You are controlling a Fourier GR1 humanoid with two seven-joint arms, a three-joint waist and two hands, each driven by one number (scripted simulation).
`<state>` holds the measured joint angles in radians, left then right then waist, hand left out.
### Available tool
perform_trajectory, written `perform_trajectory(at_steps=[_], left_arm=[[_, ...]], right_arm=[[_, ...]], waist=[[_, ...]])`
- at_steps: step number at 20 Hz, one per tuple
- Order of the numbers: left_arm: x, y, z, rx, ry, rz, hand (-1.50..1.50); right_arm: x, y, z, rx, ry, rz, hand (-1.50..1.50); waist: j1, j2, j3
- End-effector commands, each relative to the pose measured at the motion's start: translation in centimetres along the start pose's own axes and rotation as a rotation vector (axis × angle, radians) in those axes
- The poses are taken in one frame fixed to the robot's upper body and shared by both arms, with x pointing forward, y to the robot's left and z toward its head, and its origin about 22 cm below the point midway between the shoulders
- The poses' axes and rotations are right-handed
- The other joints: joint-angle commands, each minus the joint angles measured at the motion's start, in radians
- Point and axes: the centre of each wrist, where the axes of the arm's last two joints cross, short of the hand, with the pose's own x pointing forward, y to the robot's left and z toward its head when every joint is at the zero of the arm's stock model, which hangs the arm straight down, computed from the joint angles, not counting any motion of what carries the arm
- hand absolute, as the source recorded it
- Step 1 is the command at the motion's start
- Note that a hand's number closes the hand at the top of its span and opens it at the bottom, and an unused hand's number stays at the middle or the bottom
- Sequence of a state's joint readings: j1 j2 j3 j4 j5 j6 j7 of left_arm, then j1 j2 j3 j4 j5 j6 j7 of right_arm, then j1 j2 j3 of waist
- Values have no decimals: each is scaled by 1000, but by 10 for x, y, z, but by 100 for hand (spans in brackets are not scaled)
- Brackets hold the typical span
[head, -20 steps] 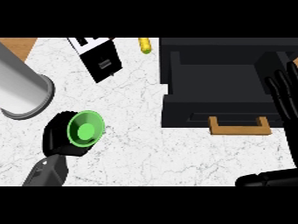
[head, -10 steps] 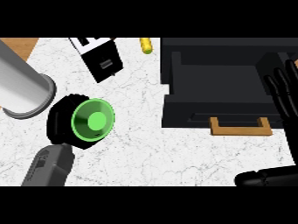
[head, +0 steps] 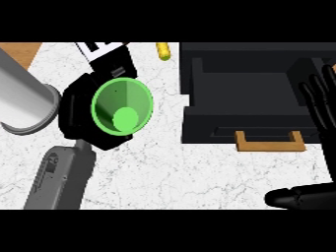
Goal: Pick up the cup, place it into the drawer and close the drawer
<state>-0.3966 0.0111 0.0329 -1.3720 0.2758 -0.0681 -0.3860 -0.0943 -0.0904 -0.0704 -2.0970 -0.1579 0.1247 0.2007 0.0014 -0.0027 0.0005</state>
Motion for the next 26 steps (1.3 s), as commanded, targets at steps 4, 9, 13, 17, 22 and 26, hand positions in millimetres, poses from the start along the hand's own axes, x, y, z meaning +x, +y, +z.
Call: perform_trajectory(at_steps=[4, 9, 13, 17, 22, 26], left_arm=[[38, -50, -39, -31, -26, -21, 150], [53, -67, -94, -38, 0, -66, 150], [53, -108, -94, -61, -12, -98, 150], [31, -100, -112, -82, 15, -116, 150], [15, -128, -126, -80, 76, -148, 150], [15, -126, -140, -80, 117, -165, 150]], right_arm=[[-2, 2, 10, 9, 8, 8, -150], [-22, -3, -11, 11, -10, 11, -150], [-12, 7, 1, 0, -6, -20, -150], [-16, -10, -2, -6, 10, 2, -150], [3, 0, -3, 28, 3, 17, -150], [-5, -16, 7, 22, -4, 17, -150]], waist=[[-5, 1, 0], [-5, 4, 0], [-10, 2, 0], [-12, 4, 0], [-25, 6, 0], [-20, 5, 0]])
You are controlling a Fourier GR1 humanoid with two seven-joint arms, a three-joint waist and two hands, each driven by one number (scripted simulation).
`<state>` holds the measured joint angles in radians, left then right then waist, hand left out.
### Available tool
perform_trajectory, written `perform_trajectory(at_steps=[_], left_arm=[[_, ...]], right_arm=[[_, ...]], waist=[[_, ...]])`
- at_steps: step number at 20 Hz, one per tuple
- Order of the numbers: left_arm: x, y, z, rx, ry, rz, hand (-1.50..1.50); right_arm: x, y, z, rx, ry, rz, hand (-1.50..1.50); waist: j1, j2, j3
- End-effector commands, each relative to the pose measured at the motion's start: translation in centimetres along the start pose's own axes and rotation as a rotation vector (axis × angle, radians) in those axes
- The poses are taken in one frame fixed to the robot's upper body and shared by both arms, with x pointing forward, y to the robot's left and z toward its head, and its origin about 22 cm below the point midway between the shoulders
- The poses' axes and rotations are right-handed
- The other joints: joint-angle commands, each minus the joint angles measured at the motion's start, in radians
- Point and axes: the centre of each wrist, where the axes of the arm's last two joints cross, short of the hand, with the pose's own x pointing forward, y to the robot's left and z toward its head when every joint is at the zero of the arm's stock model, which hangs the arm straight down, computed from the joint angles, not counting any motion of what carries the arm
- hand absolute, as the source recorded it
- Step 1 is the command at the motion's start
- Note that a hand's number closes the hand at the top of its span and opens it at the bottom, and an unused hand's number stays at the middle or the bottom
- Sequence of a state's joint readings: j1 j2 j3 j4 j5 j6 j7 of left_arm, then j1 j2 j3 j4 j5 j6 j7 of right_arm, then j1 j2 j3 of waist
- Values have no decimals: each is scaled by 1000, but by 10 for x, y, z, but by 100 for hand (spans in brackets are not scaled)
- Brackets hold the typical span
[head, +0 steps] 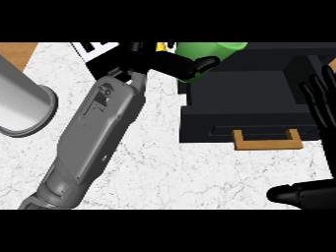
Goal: Pick up the cup, place it into the drawer and close the drawer
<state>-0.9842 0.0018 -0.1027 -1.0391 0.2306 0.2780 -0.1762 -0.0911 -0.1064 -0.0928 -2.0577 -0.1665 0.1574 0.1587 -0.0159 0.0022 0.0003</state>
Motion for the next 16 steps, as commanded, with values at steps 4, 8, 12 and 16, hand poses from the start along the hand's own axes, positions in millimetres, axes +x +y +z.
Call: perform_trajectory(at_steps=[4, 8, 12, 16], left_arm=[[-2, -27, -23, 11, 35, -17, 150], [-24, -33, -18, 28, 44, -54, 150], [-47, -23, -16, 22, 113, -78, 150], [-47, -33, -22, 2, 137, -135, 150]], right_arm=[[-12, 4, -9, -6, -1, -12, -150], [-3, -1, 5, -7, -22, -17, -150], [-5, 9, -2, 4, -13, -12, -150], [2, 11, -13, 23, -22, -18, -150]], waist=[[-5, 2, 0], [-21, 3, 0], [-31, 9, 0], [-49, 13, 1]])
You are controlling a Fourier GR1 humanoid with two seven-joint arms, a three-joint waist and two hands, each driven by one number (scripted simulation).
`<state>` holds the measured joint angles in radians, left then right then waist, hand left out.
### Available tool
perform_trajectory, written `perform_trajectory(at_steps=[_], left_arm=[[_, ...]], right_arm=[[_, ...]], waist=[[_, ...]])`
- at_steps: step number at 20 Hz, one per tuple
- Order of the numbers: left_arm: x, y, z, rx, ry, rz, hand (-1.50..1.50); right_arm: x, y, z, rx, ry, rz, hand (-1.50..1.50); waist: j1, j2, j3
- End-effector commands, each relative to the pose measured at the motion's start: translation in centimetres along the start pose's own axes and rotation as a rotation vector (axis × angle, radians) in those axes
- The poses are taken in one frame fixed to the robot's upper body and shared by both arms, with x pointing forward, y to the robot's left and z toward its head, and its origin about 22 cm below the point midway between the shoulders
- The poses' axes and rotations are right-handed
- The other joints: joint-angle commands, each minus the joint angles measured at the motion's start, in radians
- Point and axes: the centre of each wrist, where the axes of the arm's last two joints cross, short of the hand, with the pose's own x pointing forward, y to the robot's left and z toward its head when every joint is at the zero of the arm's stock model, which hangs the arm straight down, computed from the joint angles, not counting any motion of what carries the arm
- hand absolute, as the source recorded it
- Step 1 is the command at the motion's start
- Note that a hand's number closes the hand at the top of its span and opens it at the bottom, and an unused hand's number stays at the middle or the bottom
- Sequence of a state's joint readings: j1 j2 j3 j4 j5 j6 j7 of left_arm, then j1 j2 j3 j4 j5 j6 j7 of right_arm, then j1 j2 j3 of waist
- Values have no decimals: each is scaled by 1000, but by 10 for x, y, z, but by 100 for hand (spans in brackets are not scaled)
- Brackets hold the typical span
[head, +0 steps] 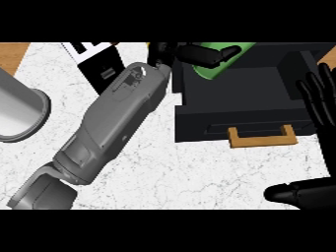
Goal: Pick up the cup, place it into the drawer and close the drawer
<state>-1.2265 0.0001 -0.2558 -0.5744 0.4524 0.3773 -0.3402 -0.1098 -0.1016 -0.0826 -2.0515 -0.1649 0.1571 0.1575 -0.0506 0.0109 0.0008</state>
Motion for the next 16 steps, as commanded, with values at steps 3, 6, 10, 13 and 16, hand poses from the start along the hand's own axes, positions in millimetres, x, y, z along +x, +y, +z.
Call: perform_trajectory(at_steps=[3, 6, 10, 13, 16], left_arm=[[-15, -6, 3, 6, 37, -93, 150], [-9, -10, -3, 0, 32, -115, 150], [-17, -13, 4, -54, 70, -152, 150], [-18, -16, 4, -53, 80, -231, 150], [-27, -16, 11, -55, 79, -287, -150]], right_arm=[[-4, 8, -3, 32, -6, -16, -150], [-6, 6, -3, 50, -8, -31, -150], [1, -3, -5, 44, 7, -4, -150], [-4, -4, -16, 36, -23, -32, -150], [-7, 13, -16, 66, -30, -29, -150]], waist=[[-30, 6, 0], [-47, 12, 1], [-44, 8, 0], [-56, 14, 1], [-59, 15, 1]])
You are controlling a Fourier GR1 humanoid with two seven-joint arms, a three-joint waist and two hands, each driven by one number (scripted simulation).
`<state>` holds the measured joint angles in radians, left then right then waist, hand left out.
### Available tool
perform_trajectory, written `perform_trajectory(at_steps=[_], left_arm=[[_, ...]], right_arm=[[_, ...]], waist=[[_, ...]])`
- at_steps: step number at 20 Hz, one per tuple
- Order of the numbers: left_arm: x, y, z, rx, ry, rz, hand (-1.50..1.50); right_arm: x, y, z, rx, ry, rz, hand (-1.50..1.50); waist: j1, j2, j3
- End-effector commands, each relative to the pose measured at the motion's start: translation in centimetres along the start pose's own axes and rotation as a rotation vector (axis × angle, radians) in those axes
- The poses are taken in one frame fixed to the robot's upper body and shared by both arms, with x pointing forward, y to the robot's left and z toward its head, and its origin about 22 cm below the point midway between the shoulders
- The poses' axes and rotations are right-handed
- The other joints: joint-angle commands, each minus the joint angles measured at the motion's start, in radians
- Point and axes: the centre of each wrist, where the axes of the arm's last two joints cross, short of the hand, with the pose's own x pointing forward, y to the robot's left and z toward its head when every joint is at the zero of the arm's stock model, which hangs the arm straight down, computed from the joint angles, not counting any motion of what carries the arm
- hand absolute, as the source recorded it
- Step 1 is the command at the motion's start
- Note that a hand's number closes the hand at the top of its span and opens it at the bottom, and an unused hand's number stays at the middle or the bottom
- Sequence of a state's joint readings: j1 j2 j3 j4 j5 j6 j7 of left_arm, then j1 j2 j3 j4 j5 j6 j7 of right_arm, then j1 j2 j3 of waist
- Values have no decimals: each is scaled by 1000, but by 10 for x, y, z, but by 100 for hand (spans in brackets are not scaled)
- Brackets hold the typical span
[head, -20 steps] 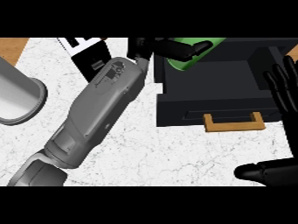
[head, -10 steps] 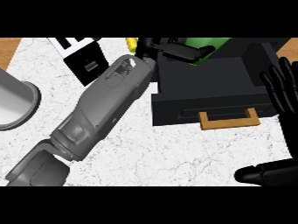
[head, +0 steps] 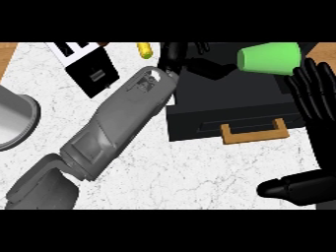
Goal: Pick up the cup, place it into the drawer and close the drawer
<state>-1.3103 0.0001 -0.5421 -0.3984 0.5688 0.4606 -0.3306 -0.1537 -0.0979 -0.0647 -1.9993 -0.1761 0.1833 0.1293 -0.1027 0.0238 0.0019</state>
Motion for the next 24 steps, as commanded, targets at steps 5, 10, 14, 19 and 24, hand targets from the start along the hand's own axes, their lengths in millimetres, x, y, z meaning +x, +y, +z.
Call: perform_trajectory(at_steps=[5, 10, 14, 19, 24], left_arm=[[4, -4, -1, 23, -7, 15, -150], [16, -8, -2, -5, -52, 152, -150], [29, -11, -3, 13, -137, 254, -150], [30, -7, -3, 5, -111, 348, -150], [16, 46, -5, 99, -124, 380, -150]], right_arm=[[-4, 11, -4, 20, -9, -45, -150], [5, -7, 1, 22, -13, -67, -150], [3, -6, 5, 27, -16, -115, -150], [21, -16, 4, 25, -14, -87, 150], [24, -35, 22, 178, 16, 41, 150]], waist=[[-8, 4, -1], [9, -3, -1], [32, -10, -1], [87, -23, -2], [97, -25, -2]])
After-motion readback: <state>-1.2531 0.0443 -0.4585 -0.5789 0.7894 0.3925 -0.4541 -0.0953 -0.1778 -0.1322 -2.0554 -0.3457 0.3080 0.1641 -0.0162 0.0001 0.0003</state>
